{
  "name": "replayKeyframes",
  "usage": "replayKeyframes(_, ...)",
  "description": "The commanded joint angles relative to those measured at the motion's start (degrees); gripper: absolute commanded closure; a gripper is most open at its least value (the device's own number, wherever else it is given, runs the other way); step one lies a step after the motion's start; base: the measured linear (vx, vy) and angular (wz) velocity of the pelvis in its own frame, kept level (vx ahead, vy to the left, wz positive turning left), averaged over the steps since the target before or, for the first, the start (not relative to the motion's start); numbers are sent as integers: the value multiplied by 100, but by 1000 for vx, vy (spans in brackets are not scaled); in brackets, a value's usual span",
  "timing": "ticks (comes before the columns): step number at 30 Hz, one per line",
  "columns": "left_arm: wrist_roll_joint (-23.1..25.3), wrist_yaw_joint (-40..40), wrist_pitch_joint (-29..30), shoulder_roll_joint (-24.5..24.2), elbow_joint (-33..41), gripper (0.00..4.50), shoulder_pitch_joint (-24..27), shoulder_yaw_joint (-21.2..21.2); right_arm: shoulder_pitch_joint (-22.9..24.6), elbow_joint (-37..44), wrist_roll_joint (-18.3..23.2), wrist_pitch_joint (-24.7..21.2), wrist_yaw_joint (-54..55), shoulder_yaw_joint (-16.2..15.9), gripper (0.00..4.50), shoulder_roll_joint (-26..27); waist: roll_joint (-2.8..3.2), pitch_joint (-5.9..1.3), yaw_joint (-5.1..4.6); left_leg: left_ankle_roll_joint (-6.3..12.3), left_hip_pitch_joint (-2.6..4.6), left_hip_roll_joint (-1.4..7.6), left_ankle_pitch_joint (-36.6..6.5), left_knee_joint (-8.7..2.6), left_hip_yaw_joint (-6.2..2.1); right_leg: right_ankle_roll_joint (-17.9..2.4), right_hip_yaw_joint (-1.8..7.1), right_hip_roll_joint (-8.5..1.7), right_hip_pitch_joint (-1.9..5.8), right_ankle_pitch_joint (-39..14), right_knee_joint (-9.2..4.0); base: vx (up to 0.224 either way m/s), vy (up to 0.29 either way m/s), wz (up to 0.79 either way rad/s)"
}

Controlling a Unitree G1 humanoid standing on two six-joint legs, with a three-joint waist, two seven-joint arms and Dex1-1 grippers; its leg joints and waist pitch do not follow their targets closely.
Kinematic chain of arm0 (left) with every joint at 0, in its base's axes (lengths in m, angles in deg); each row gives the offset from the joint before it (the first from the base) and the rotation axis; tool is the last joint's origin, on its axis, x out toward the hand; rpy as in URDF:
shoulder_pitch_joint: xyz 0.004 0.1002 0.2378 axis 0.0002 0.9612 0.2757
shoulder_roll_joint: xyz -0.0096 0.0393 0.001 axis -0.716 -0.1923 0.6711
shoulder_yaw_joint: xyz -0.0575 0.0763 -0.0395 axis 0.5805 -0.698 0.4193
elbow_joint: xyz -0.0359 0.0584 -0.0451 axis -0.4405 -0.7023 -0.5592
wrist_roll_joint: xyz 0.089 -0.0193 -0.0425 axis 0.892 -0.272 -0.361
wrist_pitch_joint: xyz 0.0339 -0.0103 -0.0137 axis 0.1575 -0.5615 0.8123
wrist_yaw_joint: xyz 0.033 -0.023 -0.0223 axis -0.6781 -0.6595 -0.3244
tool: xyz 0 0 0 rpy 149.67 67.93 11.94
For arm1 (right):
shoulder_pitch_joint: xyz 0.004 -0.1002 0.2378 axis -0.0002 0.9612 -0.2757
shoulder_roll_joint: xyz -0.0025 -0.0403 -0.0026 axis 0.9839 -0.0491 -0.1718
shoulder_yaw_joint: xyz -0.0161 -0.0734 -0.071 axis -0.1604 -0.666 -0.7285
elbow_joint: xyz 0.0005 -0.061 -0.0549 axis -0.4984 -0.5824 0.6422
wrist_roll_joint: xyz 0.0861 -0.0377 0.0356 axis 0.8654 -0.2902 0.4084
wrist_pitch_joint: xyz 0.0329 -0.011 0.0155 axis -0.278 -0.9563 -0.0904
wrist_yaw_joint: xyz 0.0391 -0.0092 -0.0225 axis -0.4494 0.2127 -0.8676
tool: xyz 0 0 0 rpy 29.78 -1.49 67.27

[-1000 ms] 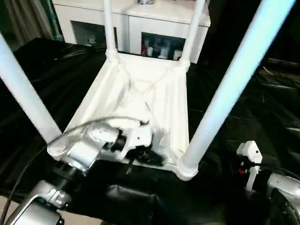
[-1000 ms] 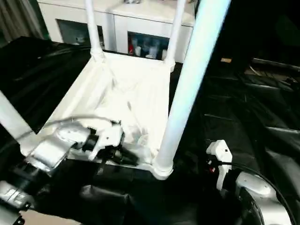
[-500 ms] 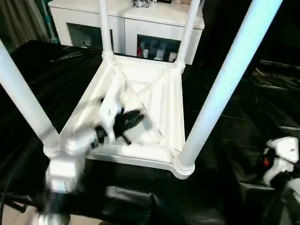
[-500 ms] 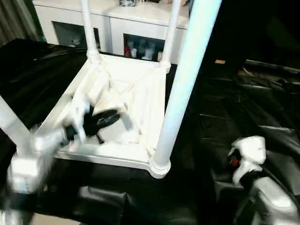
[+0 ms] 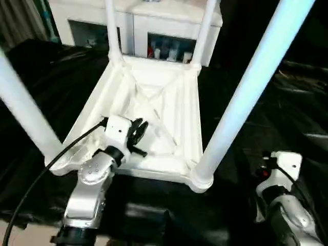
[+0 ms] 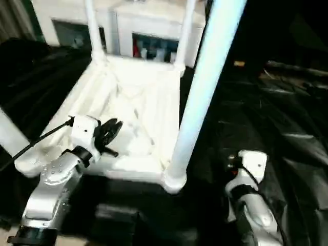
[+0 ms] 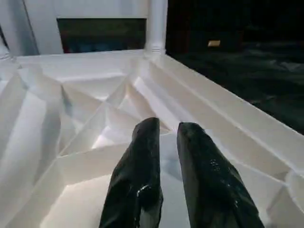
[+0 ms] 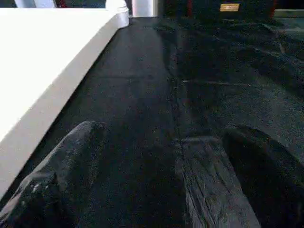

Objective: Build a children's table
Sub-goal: Rotate leg to tighten

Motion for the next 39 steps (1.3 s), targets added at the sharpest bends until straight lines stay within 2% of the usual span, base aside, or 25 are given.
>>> replayKeyframes(1,-85,20,131,-71,134,347,149,-22,119,103,44,72,-40,88,20,-115,48,-524,32,1836,71,-284,2342,-23,55,-1739,-115,-43,127,4026,-373,-173,15,-2)
replayKeyframes(2,-85,20,131,-71,134,337,149,-22,119,103,44,72,-40,88,20,-115,51,-424,22,1586,98,-163,252,-25,78,-1556,-150,-149,66,1010,-709,-300,43,-5)
replayKeyframes(3,-226,-79,127,-73,216,337,248,-5,197,122,-16,80,-192,39,20,-232,87,-348,4,1273,264,-84,-1094,-15,70,-1340,-232,-230,-5,-951,-863,-228,41,-4)
replayKeyframes(4,-393,-227,104,-83,333,332,367,13,304,141,-83,47,-416,-43,20,-401,117,-162,-185,515,523,-29,-3204,60,17,-246,-590,-218,-61,-4163,-1142,-277,72,-19)
replayKeyframes(5,-443,-275,94,-86,369,328,403,19,337,145,-102,33,-486,-69,20,-454,439,48,-79,-63,-254,563,-5558,-1254,-164,164,-828,127,689,-3852,624,-132,99,-21)
replayKeyframes(6,-548,-341,63,-73,444,317,485,63,424,197,-72,-24,-681,-114,20,-583,455,69,678,-1236,-831,33,-6688,-1579,797,-377,-984,395,1234,-2926,1372,-132,99,-21)
replayKeyframes(7,-615,-379,42,-60,492,317,538,95,481,235,-47,-63,-806,-141,20,-665,419,123,856,-1277,-976,-96,-6650,-1522,1026,-325,-945,411,1365,-3160,1551,-104,73,11)
replayKeyframes(8,-704,-442,-2,-71,569,304,632,131,579,315,95,-123,-1054,-155,10,-792,102,-149,1029,-1041,-758,379,-3766,-638,1082,-2,207,-3,1380,-5356,1719,-122,17,16)
replayKeyframes(9,-709,-445,-64,-106,624,295,721,165,672,407,211,-156,-1297,-171,4,-936,-262,150,293,-338,421,90,-1109,1449,4,417,579,-872,-264,-8632,-741,-64,-129,26)
replayKeyframes(10,-718,-444,-106,-149,674,288,804,197,737,499,383,-200,-1509,-153,0,-1039,-56,171,643,68,-60,-32,-903,1382,-254,-155,1057,-841,435,-8060,-750,92,-138,28)
replayKeyframes(11,-696,-408,-146,-185,715,288,873,238,778,601,553,-242,-1679,-128,0,-1103,-168,281,753,129,-138,-244,-948,1156,-431,-708,1069,-466,858,-5854,-440,21,-138,65)
replayKeyframes(12,-668,-365,-170,-214,742,271,919,274,798,681,673,-268,-1798,-116,0,-1148,-48,297,850,27,127,-235,-965,1020,-474,-847,1116,-343,783,-5174,-362,-37,8,55)
replayKeyframes(13,-706,-354,-159,-253,781,260,971,318,803,745,768,-279,-1925,-145,0,-1225,-43,358,727,-73,862,-58,-1829,744,-397,-1030,977,-125,399,-4544,-281,-174,4,66)
replayKeyframes(14,-713,-341,-162,-259,792,252,978,331,803,761,785,-283,-1959,-165,0,-1243,106,191,730,-149,962,161,-2454,104,-524,-1240,832,-65,612,-3560,-110,-160,51,45)
replayKeyframes(15,-718,-295,-179,-264,815,246,987,367,800,802,819,-296,-2044,-228,0,-1275,80,46,684,153,1082,390,-2244,-303,-570,-1236,681,5,758,-1793,45,-160,51,45)
replayKeyframes(16,-732,-231,-174,-268,845,239,975,413,792,865,869,-323,-2169,-331,0,-1297,72,-24,672,372,1114,446,-1770,-360,-548,-1174,609,-56,810,-993,51,-91,109,28)
replayKeyframes(17,-725,-201,-181,-272,858,239,965,431,789,895,892,-339,-2224,-382,0,-1300,115,-65,654,674,1032,422,-1144,-410,-464,-1060,549,-162,897,-121,-31,-47,127,11)
replayKeyframes(18,-676,-126,-149,-285,877,229,927,449,752,920,900,-373,-2252,-477,0,-1269,62,-73,643,735,954,360,-1007,-440,-406,-1002,538,-184,958,127,-93,-47,127,11)
replayKeyframes(19,-673,-107,-111,-285,886,216,916,454,726,912,877,-378,-2223,-521,0,-1234,115,-53,642,622,834,308,-1066,-535,-382,-874,513,-240,1012,184,-161,-27,125,-3)
replayKeyframes(20,-692,-93,-132,-279,886,209,888,472,668,877,833,-380,-2172,-583,0,-1185,47,-37,604,443,861,298,-1336,-590,-364,-792,492,-271,1021,27,-241,-30,108,-3)
replayKeyframes(21,-702,-37,-131,-282,879,206,844,501,581,792,778,-364,-2091,-644,0,-1104,84,-54,593,344,878,290,-1424,-626,-370,-770,471,-289,1040,-36,-257,-30,108,-3)
replayKeyframes(23,-643,99,-149,-307,793,197,706,562,394,540,478,-227,-1740,-704,0,-893,-8,-73,421,100,809,227,-1357,-724,-354,-627,407,-300,1117,-6,-318,-39,85,-8)
replayKeyframes(30,-144,732,146,-541,15,153,-103,676,-82,109,190,-94,-1156,-1010,0,-372,-7,-77,83,-419,794,176,-2016,-849,-326,-468,366,-407,1093,-925,-489,-37,39,-8)
replayKeyframes(33,-66,867,179,-607,-317,153,-385,674,-287,-60,28,57,-1106,-1157,0,-225,9,-111,3,-405,729,171,-1643,-840,-336,-465,318,-416,1128,-482,-447,0,0,0)
replayKeyframes(39,-65,966,342,-626,-924,153,-992,702,-819,-448,116,107,-1211,-1156,0,-107,-32,-128,38,-109,774,157,-1187,-759,-234,-691,343,-428,1059,243,-416,0,0,0)
